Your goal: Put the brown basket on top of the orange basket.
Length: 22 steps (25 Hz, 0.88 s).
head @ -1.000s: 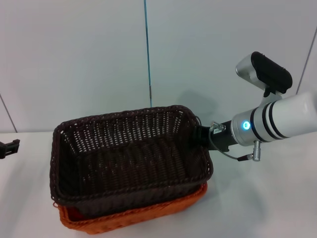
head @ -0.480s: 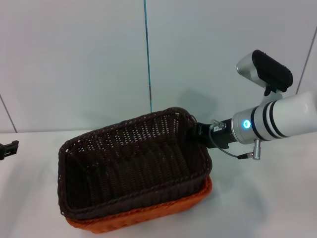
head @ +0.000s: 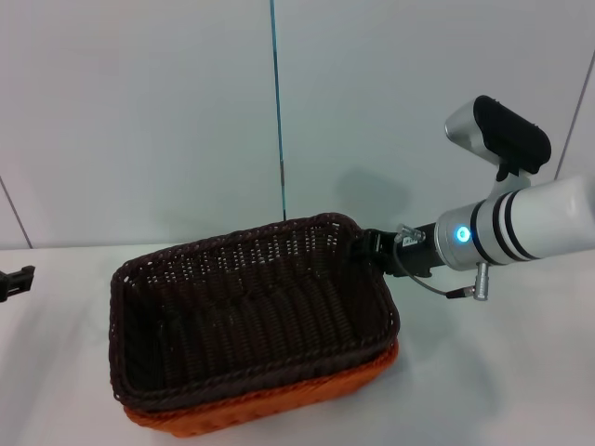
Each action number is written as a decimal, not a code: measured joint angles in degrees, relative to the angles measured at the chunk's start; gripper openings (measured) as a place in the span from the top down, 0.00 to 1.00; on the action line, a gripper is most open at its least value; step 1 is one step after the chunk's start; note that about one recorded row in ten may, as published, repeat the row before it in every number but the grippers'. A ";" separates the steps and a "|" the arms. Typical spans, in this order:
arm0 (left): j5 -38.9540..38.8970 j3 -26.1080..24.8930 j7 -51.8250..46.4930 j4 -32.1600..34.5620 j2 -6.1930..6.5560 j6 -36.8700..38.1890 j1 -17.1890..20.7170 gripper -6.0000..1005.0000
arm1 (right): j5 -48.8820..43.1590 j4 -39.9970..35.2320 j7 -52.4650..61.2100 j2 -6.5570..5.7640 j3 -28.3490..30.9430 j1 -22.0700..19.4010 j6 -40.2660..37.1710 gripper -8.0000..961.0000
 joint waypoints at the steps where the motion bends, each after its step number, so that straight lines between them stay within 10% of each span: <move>1: 0.00 -0.01 0.00 -0.04 0.04 -0.14 -0.06 0.28 | 0.00 -0.02 0.00 0.00 -0.02 0.00 0.00 0.46; 14: 0.00 0.22 0.05 -0.68 0.33 -0.54 -0.48 0.28 | -0.35 0.40 -0.59 -0.07 -1.88 -0.01 0.74 0.37; 22: 0.00 -0.03 0.15 -0.70 0.37 -0.63 -0.35 0.28 | -0.23 1.71 -0.61 -0.32 -1.81 -0.80 -0.11 0.12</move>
